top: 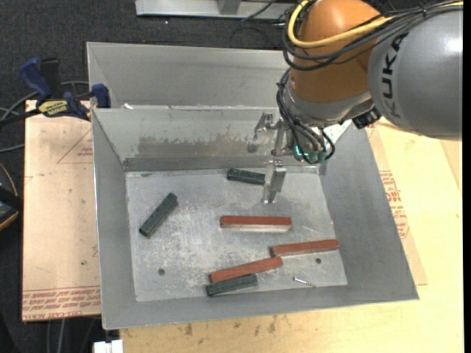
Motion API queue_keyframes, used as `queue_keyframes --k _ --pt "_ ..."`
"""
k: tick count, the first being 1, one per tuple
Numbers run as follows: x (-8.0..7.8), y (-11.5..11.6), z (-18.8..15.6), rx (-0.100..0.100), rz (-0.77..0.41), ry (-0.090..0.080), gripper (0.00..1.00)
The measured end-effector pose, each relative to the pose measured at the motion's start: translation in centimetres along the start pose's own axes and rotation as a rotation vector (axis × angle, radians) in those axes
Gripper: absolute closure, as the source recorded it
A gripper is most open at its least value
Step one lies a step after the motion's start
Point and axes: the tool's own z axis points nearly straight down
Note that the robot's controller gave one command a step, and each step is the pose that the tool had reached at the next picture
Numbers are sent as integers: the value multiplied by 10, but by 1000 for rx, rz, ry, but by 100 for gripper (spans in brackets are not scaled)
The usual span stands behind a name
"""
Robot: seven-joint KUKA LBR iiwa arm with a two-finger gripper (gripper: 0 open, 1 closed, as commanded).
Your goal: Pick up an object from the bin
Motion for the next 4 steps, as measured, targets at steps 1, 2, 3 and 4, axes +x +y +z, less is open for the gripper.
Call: queue_keyframes --k 1,2,3,4 --pt "-1 0 -5 0 1 -8 0" --pt "16 -11 54 0 -72 -11 0" --pt "32 -18 153 0 -158 -6 100" --pt "32 -18 153 0 -158 -7 100"
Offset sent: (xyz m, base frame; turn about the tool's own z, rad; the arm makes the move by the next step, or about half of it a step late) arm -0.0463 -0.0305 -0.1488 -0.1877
